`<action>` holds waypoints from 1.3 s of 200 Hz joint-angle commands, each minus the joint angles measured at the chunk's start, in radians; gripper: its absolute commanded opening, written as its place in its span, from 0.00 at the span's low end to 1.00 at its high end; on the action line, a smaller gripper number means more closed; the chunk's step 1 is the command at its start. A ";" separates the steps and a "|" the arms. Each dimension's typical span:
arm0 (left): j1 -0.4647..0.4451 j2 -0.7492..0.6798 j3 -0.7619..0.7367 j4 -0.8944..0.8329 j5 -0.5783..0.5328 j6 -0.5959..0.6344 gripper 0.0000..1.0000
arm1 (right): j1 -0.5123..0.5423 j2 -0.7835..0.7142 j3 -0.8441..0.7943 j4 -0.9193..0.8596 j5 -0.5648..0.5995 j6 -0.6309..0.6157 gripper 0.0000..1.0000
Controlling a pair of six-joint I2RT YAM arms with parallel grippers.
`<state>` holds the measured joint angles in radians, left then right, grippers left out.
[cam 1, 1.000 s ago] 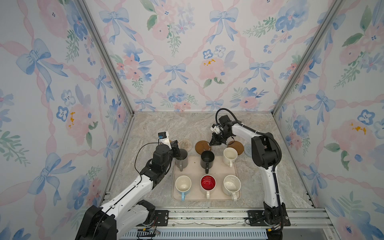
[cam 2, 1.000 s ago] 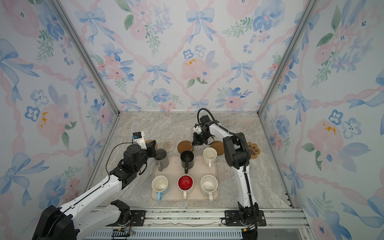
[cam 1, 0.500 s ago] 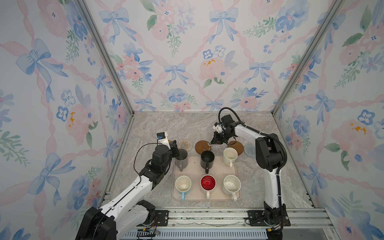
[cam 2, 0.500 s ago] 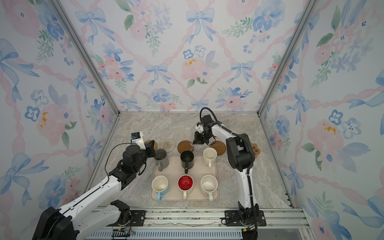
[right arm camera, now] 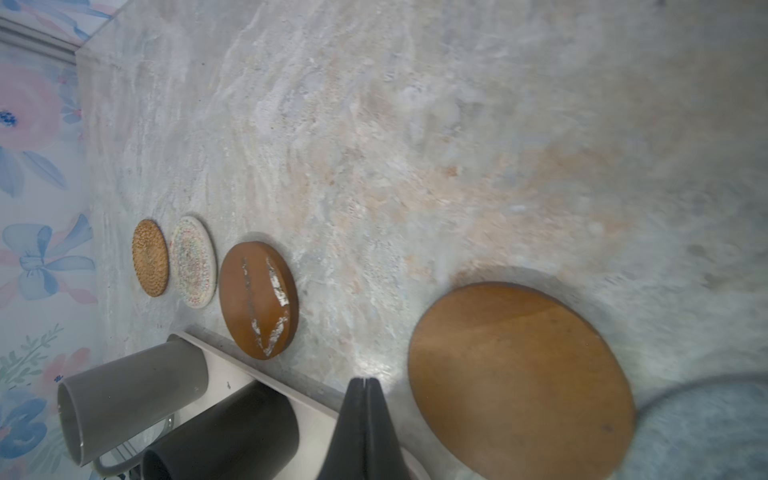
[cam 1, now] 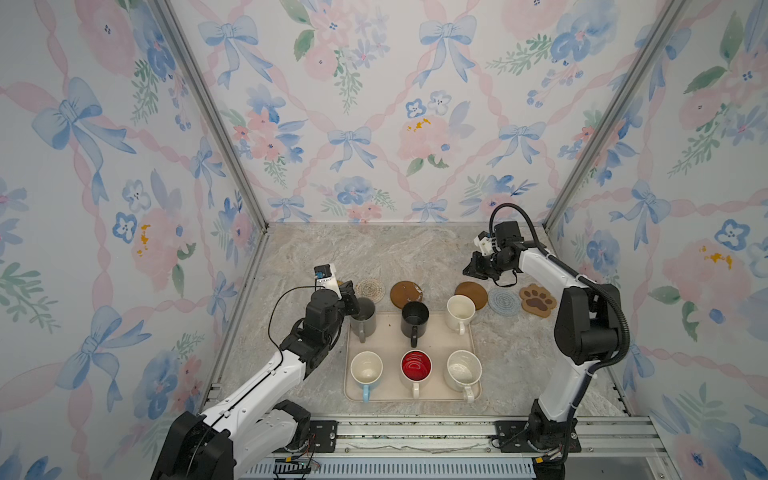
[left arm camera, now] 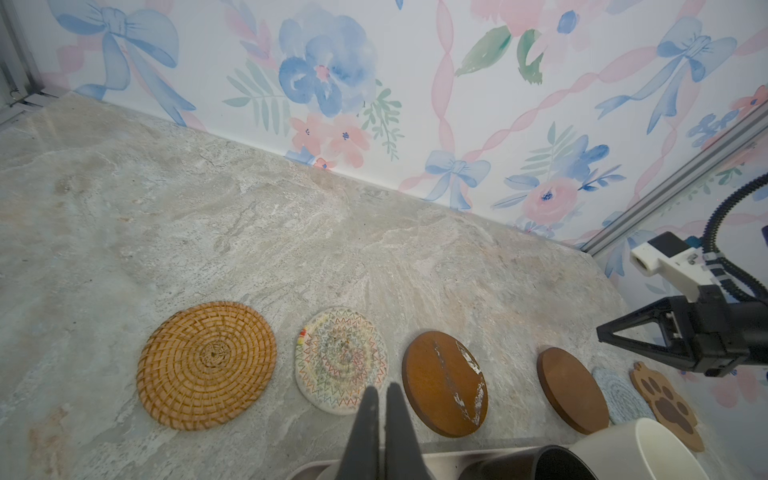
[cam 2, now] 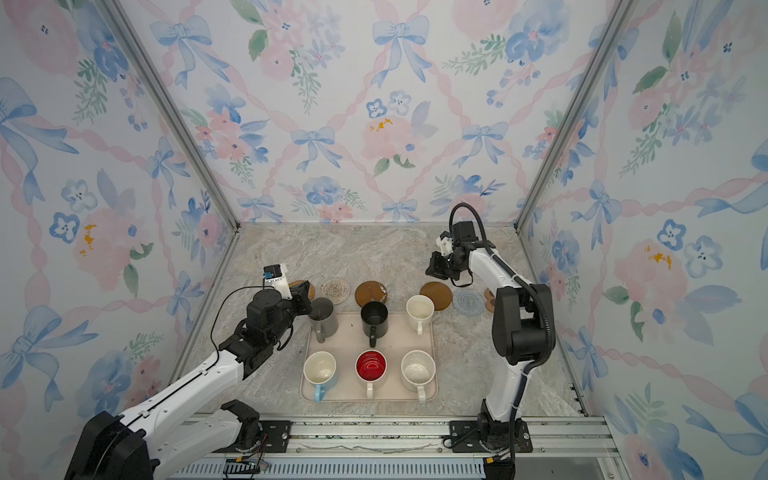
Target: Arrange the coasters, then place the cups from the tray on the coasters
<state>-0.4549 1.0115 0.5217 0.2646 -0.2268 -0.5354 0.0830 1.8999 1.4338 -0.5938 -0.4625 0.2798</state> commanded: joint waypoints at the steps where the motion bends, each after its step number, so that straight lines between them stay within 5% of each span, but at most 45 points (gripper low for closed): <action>1: 0.008 0.013 0.007 0.005 0.013 0.005 0.00 | -0.063 -0.035 -0.053 -0.038 0.023 -0.020 0.00; 68: 0.007 0.041 0.026 0.005 0.030 0.003 0.00 | -0.170 0.022 -0.098 -0.027 0.039 -0.013 0.00; 260: 0.006 0.084 0.037 0.012 0.032 -0.003 0.00 | -0.114 0.121 -0.092 -0.012 0.070 -0.001 0.00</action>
<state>-0.4549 1.0908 0.5343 0.2646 -0.2077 -0.5358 -0.0521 1.9900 1.3376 -0.6033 -0.3954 0.2707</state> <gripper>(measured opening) 0.050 0.045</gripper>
